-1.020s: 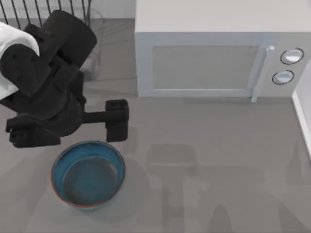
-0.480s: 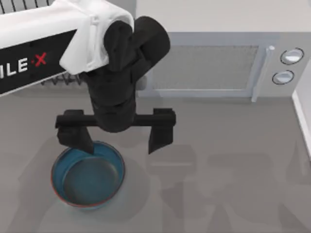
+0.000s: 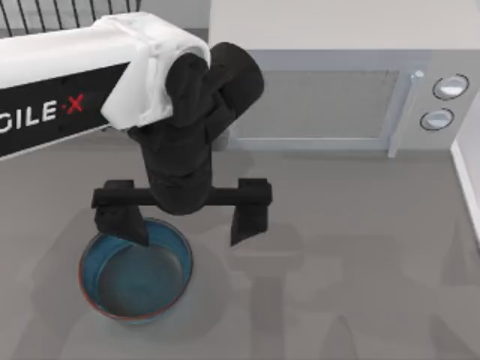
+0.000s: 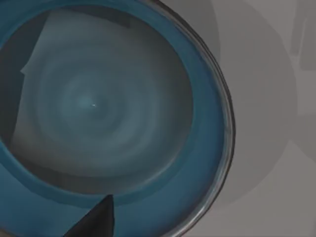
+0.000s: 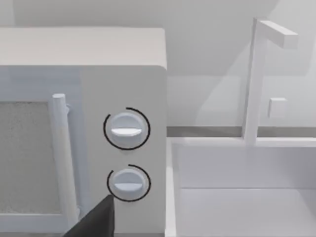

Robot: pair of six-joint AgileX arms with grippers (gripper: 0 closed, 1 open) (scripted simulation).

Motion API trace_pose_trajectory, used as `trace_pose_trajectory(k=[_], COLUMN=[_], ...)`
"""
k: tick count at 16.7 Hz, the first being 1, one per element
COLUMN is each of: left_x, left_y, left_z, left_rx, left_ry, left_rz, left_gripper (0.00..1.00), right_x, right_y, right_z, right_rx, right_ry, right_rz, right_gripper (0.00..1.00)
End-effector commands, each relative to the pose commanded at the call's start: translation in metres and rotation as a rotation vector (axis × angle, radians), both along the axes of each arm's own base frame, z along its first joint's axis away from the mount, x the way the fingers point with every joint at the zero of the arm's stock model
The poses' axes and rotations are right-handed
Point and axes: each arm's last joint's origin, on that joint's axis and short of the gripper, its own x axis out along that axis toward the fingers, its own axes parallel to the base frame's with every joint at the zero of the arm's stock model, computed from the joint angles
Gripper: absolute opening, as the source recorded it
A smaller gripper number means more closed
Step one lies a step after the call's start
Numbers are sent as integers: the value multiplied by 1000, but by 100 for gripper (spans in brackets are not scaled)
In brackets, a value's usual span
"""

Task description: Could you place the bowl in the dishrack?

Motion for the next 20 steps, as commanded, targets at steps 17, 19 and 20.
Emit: trace_pose_trajectory(k=[17, 19, 20], left_x=[-2, -2, -2], left_y=[0, 0, 0], left_z=[-79, -79, -79], left_rx=[-2, -2, -2], left_ry=[-2, -2, -2], left_rz=[0, 0, 0], left_gripper=[62, 47, 40], right_x=[0, 0, 0], right_y=[0, 0, 0], right_z=[0, 0, 0], right_rx=[0, 0, 0], right_ry=[0, 0, 0], right_rz=[0, 0, 0], right_gripper=[100, 100, 100])
